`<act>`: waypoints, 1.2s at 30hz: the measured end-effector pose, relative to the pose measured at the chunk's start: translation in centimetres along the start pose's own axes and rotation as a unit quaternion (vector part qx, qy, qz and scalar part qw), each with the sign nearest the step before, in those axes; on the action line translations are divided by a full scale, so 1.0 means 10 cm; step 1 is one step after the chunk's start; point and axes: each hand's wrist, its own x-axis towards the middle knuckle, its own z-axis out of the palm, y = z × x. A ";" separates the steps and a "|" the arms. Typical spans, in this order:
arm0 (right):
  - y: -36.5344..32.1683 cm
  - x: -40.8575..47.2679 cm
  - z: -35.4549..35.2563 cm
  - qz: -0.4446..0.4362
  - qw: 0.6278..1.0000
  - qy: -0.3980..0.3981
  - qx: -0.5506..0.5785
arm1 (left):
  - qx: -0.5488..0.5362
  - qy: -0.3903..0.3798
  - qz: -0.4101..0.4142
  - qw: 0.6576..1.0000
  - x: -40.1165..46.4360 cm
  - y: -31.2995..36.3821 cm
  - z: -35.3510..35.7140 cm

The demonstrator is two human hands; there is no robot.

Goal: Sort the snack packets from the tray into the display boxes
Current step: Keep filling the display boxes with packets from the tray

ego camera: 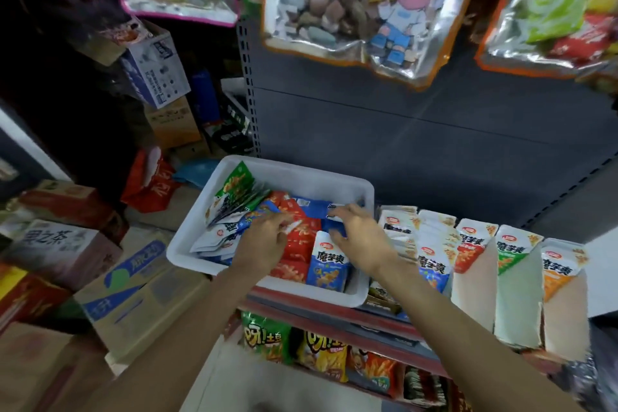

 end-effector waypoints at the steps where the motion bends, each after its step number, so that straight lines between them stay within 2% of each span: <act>1: -0.06 0.06 0.09 0.020 0.998 -0.045 -0.038 | -0.005 -0.025 -0.008 1.000 -0.01 -0.07 -0.04; 3: -0.11 0.14 0.25 0.060 0.988 -0.089 -0.110 | -0.036 -0.097 -0.011 0.995 -0.03 -0.13 -0.08; 5: -0.16 0.18 0.32 0.078 0.989 -0.080 -0.102 | -0.063 -0.149 0.003 0.987 -0.05 -0.12 -0.05; 9: -0.20 0.19 0.18 0.044 0.997 -0.023 0.053 | -0.107 -0.163 0.005 0.981 0.00 -0.03 0.04; 11: -0.19 0.15 0.04 0.043 0.988 0.036 0.145 | -0.107 -0.148 0.022 0.983 0.04 -0.01 0.05; 14: -0.11 0.08 -0.15 0.076 0.944 0.134 0.292 | -0.138 -0.106 0.068 0.982 0.05 0.10 0.01; 17: 0.00 -0.02 -0.37 0.109 0.895 0.151 0.404 | -0.195 -0.088 0.105 0.971 0.08 0.37 0.00; 19: 0.10 -0.15 -0.54 0.124 0.880 0.165 0.427 | -0.227 -0.113 0.107 0.961 0.12 0.60 0.06; 22: 0.30 -0.37 -0.78 0.112 0.864 0.225 0.436 | -0.240 -0.123 0.097 0.958 0.17 0.97 0.21; 24: 0.49 -0.52 -0.94 0.113 0.852 0.285 0.424 | -0.202 -0.117 0.106 0.967 0.18 1.18 0.34; 28: 0.86 -0.80 -1.20 0.126 0.843 0.389 0.349 | -0.011 -0.092 0.157 0.983 0.14 1.40 0.59; 32: 1.15 -0.92 -1.17 0.133 0.883 0.355 0.277 | 0.114 -0.113 0.167 0.973 0.06 1.48 0.76; 36: 1.31 -0.92 -0.95 0.108 0.912 0.293 0.267 | 0.146 -0.079 0.161 0.973 0.02 1.48 0.81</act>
